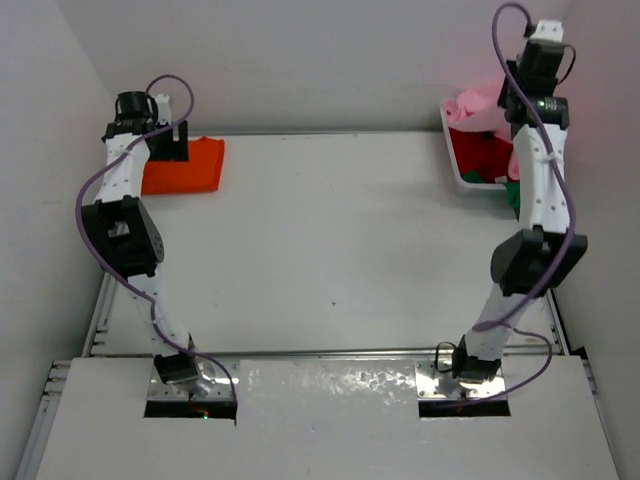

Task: Fold and stack the t-shirts

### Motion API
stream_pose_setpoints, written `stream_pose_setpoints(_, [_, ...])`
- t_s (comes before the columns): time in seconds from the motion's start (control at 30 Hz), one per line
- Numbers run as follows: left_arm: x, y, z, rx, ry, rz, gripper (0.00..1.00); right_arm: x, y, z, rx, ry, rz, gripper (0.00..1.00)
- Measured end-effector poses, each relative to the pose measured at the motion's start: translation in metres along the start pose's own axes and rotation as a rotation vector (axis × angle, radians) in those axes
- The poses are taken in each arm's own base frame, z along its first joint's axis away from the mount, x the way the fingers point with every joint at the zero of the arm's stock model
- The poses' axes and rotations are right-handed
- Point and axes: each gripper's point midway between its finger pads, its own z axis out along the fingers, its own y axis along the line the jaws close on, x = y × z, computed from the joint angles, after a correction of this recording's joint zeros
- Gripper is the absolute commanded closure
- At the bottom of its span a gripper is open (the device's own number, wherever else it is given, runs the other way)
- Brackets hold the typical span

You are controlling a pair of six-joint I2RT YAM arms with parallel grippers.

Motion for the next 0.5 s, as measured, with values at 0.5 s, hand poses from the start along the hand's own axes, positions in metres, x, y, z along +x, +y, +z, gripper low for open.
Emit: stream_pose_setpoints(0.5, [-0.058,-0.015,-0.106,0.032,-0.253,0.036,0.18,-0.224,0.009,-0.534,-0.875,-1.333,0.203,1.00])
